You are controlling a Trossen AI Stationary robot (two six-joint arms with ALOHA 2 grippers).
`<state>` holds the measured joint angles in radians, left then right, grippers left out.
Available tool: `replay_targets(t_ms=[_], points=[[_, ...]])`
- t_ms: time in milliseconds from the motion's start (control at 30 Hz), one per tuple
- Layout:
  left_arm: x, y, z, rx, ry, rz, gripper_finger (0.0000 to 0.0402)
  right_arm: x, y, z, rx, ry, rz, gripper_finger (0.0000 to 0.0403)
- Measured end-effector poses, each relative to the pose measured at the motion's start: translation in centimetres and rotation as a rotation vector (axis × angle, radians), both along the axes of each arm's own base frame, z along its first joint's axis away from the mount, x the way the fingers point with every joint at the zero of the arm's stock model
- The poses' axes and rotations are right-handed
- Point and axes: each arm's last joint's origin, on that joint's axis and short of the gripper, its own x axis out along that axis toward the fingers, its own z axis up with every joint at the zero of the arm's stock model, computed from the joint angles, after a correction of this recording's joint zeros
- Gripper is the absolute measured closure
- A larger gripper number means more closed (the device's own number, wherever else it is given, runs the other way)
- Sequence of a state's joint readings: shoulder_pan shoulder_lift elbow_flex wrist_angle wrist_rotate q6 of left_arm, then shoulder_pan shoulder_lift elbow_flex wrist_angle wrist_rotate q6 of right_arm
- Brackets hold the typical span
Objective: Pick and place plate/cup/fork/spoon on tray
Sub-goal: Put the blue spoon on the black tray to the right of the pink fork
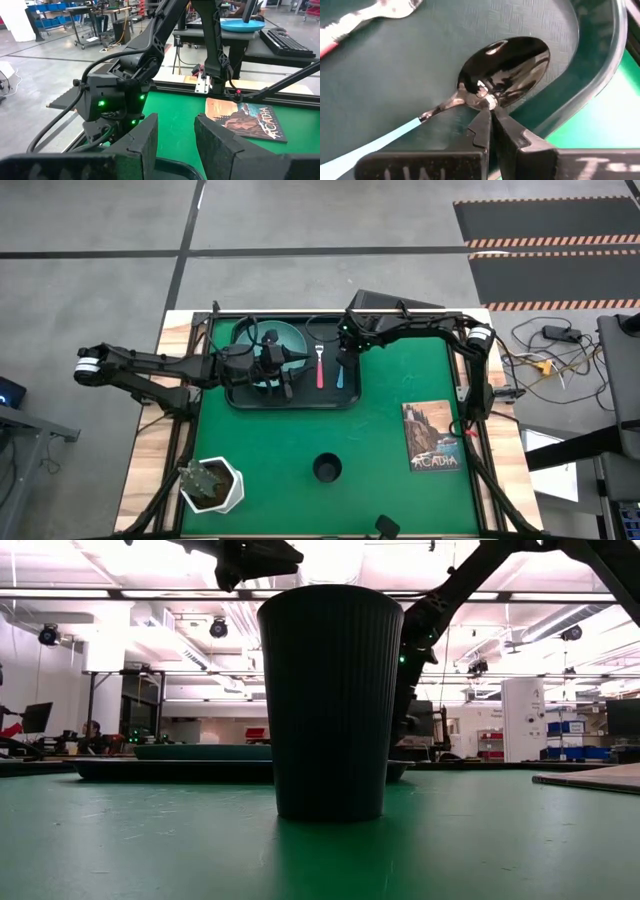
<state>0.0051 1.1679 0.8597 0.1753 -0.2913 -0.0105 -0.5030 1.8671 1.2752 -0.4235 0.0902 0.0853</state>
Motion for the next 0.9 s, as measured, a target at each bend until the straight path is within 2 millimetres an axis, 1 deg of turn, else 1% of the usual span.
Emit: replay_targets(t_ms=[233,633,900], points=[[0.0,0.0,0.0,0.000,0.000,0.000,0.0292,0.1,-0.1,-0.2,-0.034,-0.035,-0.007,0.0394],[0.0,0.0,0.0,0.000,0.000,0.000,0.0292,0.4,-0.3,-0.1,-0.051,-0.073,-0.013,0.0394],[0.0,0.0,0.0,0.000,0.000,0.000,0.0292,-0.1,0.0,0.8,-0.026,-0.013,0.000,0.0394]])
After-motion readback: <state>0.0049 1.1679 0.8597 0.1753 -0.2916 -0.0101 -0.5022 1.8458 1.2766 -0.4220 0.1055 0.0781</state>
